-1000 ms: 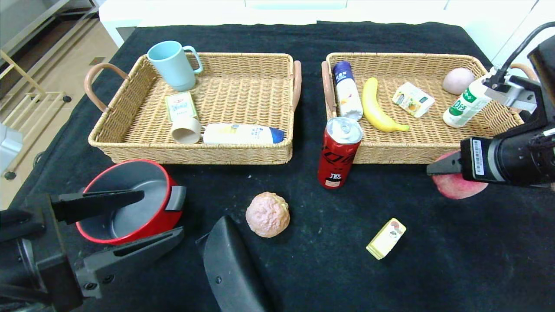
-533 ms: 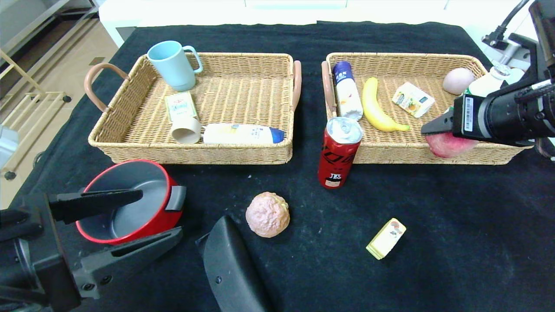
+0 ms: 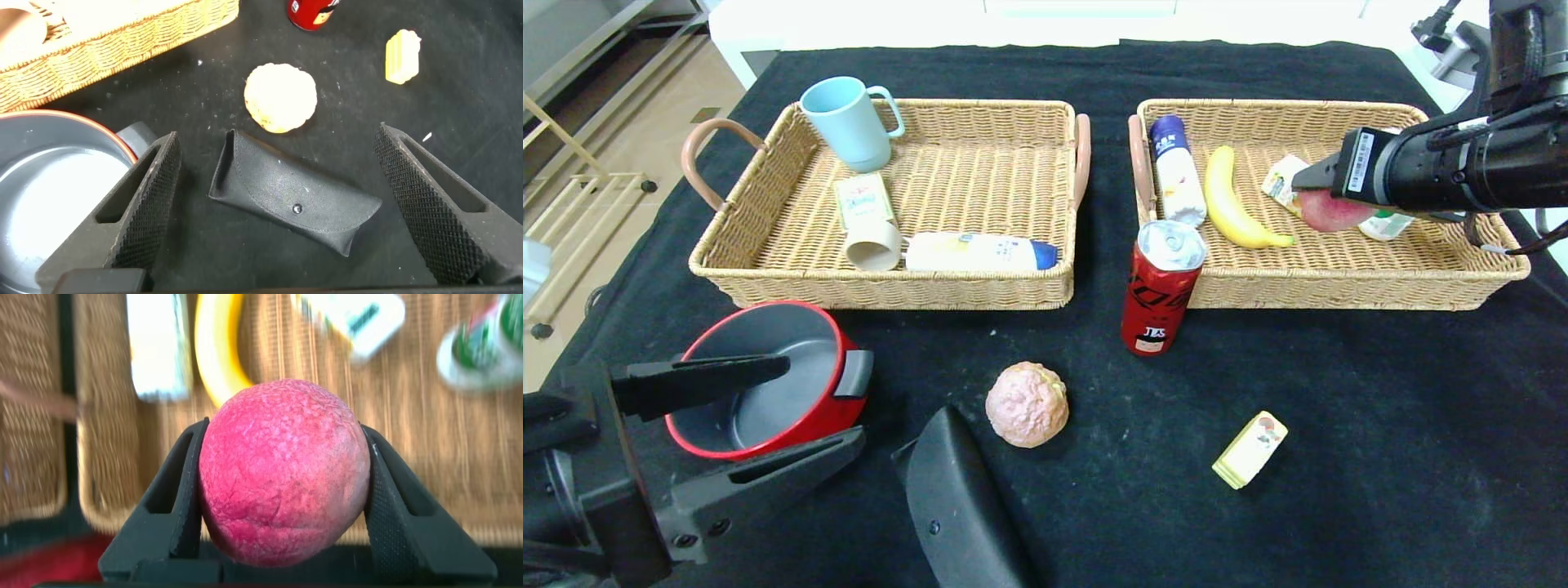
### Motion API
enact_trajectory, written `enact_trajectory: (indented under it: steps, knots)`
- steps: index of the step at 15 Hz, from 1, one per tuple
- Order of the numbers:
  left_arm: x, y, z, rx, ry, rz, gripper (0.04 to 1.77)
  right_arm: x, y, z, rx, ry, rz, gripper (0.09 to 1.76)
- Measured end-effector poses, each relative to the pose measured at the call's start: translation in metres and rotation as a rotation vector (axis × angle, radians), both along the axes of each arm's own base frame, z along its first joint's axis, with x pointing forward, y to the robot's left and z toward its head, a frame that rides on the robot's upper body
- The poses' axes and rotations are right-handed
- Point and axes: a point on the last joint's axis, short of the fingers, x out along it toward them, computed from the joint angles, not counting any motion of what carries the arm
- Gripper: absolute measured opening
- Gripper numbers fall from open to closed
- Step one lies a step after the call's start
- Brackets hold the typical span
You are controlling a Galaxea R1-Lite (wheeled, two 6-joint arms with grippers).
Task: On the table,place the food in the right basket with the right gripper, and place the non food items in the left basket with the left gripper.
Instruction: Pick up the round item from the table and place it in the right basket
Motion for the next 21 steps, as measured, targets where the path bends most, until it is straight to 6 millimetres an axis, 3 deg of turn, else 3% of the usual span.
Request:
enact_trajectory:
  steps: [7, 14, 21]
  knots:
    - [0.0, 0.0, 0.0, 0.001, 0.002, 0.0, 1.72, 0.038, 0.004, -0.016, -0.005, -0.087, -0.023, 1.15]
    - [0.0, 0.0, -0.001, 0.002, 0.002, -0.001, 1.72, 0.052, 0.008, -0.024, -0.042, -0.122, -0.058, 1.15]
    - [0.0, 0.0, -0.001, 0.003, 0.005, 0.0, 1.72, 0.052, 0.009, -0.028, -0.046, -0.109, -0.054, 1.47]
